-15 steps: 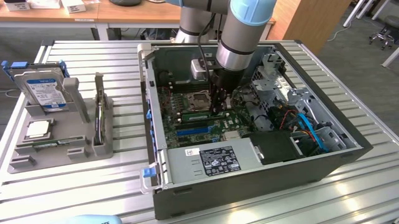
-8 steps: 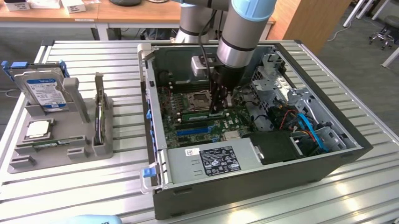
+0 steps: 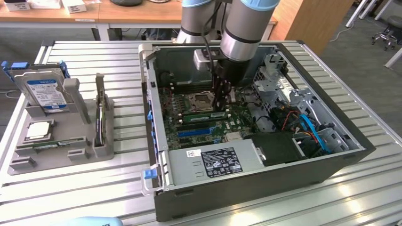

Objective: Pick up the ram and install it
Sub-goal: 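Insert the ram into the slot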

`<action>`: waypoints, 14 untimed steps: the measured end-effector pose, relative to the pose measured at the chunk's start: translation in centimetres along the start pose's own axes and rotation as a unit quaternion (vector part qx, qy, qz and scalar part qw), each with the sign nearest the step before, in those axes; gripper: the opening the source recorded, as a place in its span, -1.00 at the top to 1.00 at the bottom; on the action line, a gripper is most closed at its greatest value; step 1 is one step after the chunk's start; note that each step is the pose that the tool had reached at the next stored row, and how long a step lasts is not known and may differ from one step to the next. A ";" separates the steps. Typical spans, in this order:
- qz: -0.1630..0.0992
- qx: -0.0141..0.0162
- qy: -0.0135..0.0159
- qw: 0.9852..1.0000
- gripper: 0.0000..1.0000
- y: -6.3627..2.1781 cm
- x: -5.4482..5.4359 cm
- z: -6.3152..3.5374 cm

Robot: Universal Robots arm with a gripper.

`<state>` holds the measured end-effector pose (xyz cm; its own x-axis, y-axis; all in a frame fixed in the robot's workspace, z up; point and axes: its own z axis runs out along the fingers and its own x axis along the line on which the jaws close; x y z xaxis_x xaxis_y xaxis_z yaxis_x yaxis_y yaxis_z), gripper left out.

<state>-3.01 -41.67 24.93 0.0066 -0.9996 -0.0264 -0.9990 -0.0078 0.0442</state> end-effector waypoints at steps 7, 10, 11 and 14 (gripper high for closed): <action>0.000 0.000 0.000 1.000 0.62 0.05 0.0 -1.22; 0.000 0.000 0.000 1.000 0.62 0.08 0.0 -1.76; 0.000 0.000 0.000 1.000 0.62 0.09 -0.1 -1.94; 0.000 0.000 0.000 1.000 0.62 0.11 -0.1 -2.41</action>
<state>-3.01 -41.67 27.35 0.0066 -0.9996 -0.0265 -0.9990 -0.0078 0.0442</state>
